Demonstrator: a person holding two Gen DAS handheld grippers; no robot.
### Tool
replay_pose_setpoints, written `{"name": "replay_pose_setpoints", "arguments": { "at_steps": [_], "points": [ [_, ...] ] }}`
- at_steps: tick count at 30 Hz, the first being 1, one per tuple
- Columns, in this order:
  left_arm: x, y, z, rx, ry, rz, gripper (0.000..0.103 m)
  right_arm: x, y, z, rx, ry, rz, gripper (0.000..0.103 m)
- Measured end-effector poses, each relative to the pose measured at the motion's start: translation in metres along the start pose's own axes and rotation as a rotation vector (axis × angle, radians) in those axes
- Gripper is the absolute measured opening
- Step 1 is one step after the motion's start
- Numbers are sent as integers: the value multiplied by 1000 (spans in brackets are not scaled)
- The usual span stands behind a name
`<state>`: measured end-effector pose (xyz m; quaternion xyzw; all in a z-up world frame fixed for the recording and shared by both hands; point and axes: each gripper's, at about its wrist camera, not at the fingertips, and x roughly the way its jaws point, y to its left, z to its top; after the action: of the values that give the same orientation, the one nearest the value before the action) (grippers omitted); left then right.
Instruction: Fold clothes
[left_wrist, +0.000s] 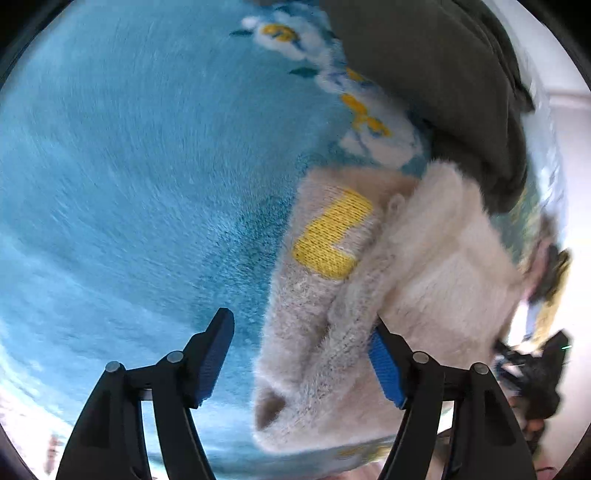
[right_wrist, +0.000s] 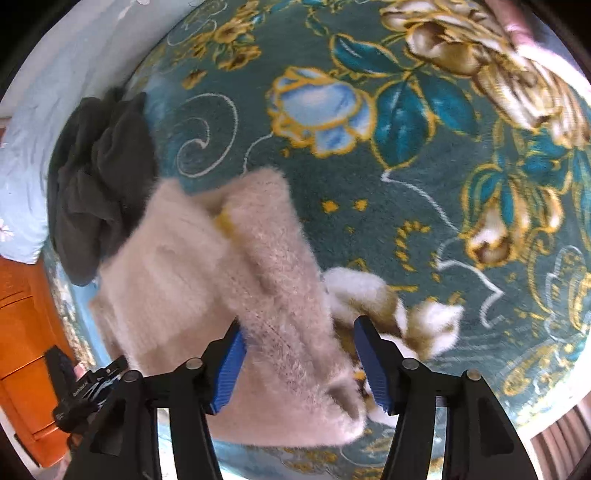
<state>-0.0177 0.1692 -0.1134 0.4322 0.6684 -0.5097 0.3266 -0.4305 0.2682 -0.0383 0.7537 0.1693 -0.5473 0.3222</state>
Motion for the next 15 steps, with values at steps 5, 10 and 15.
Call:
{"name": "replay_pose_setpoints", "arguments": {
  "at_steps": [5, 10, 15],
  "points": [
    [12, 11, -4, -23, -21, -116, 82, 11, -13, 7, -11, 8, 127, 65],
    [15, 6, -9, -76, -59, -155, 85, 22, -34, 5, 112, 15, 245, 69],
    [11, -7, -17, -139, -66, -196, 54, 19, -35, -7, 254, -1, 264, 63]
  ]
}}
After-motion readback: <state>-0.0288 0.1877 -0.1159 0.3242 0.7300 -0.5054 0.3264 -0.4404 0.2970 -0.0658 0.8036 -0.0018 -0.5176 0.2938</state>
